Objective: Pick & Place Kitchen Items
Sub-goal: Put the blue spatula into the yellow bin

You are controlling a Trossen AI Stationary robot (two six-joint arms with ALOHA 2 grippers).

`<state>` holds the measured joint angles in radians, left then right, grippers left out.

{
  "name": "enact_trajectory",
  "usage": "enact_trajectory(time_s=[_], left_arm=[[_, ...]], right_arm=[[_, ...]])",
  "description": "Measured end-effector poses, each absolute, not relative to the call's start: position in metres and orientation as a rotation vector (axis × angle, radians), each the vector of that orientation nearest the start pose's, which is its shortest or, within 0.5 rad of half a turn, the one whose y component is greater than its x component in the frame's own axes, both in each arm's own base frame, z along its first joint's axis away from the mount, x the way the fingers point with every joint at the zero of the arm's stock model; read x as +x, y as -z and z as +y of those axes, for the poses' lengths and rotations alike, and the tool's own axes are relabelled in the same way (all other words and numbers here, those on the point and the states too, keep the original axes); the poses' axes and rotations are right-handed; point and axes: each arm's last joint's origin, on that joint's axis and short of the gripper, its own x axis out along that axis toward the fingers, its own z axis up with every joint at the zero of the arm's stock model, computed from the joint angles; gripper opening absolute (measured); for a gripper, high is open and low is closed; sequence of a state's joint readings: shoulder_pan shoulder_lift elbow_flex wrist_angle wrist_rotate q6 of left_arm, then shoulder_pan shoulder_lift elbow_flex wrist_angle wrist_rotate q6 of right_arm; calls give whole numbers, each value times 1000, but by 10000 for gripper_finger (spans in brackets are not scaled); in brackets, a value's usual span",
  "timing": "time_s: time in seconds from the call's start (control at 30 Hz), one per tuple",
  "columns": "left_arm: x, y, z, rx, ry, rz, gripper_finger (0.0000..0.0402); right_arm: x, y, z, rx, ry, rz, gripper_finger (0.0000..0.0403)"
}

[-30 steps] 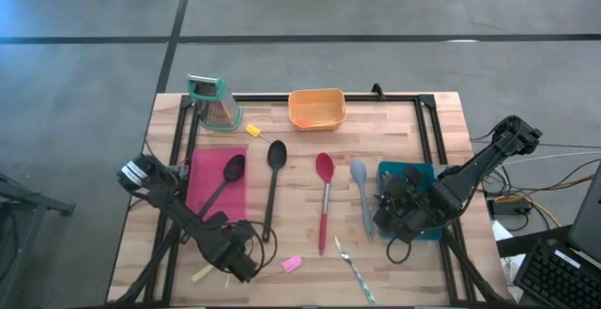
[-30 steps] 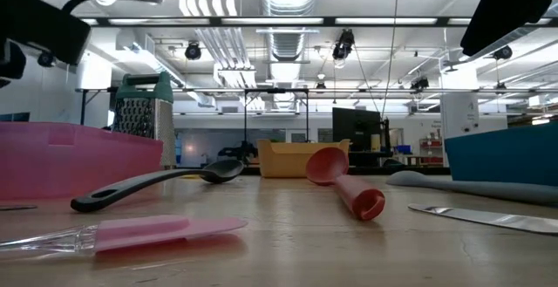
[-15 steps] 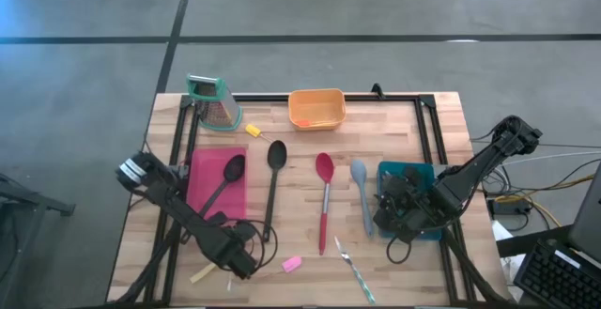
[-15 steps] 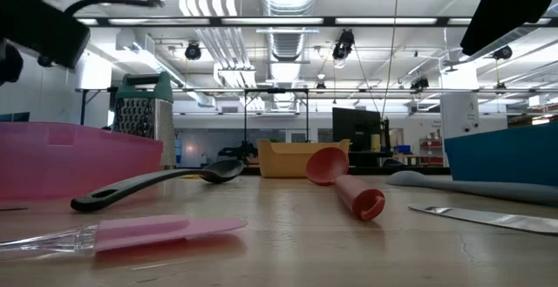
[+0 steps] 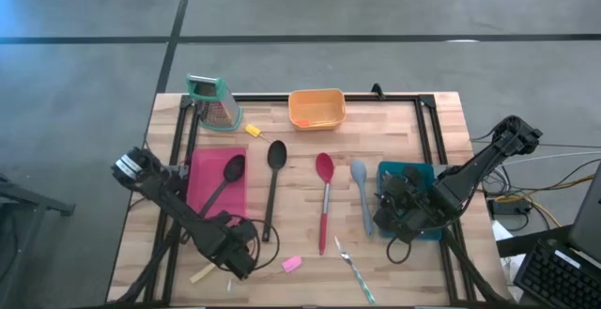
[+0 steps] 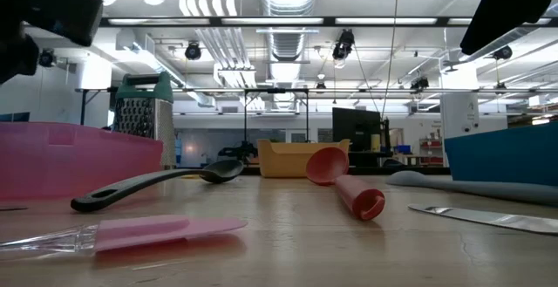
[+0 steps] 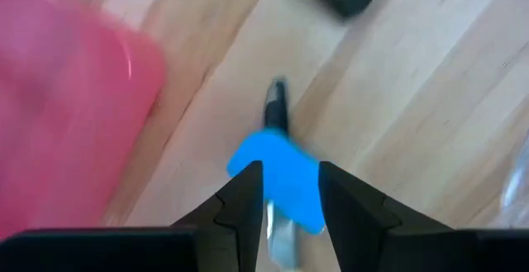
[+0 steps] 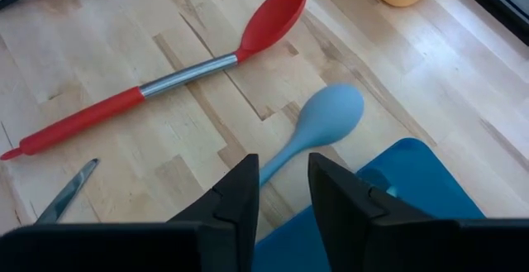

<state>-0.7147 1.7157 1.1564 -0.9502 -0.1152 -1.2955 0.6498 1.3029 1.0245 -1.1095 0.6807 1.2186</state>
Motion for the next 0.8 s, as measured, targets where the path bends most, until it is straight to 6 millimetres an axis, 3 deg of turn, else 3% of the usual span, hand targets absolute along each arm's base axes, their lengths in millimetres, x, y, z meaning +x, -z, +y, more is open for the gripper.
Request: enact_trajectory(time_s=[0.27,0.53,0.8], left_arm=[[224,-182,-195,-468,-454,1487,124],[229,-183,-201,-613,-407,1523,130],[231,-183,-198,-617,-424,1508,226]], right_arm=[[185,-258,117,226,621,861,80],[185,-255,117,232,620,863,75],[185,-255,118,239,614,860,100]])
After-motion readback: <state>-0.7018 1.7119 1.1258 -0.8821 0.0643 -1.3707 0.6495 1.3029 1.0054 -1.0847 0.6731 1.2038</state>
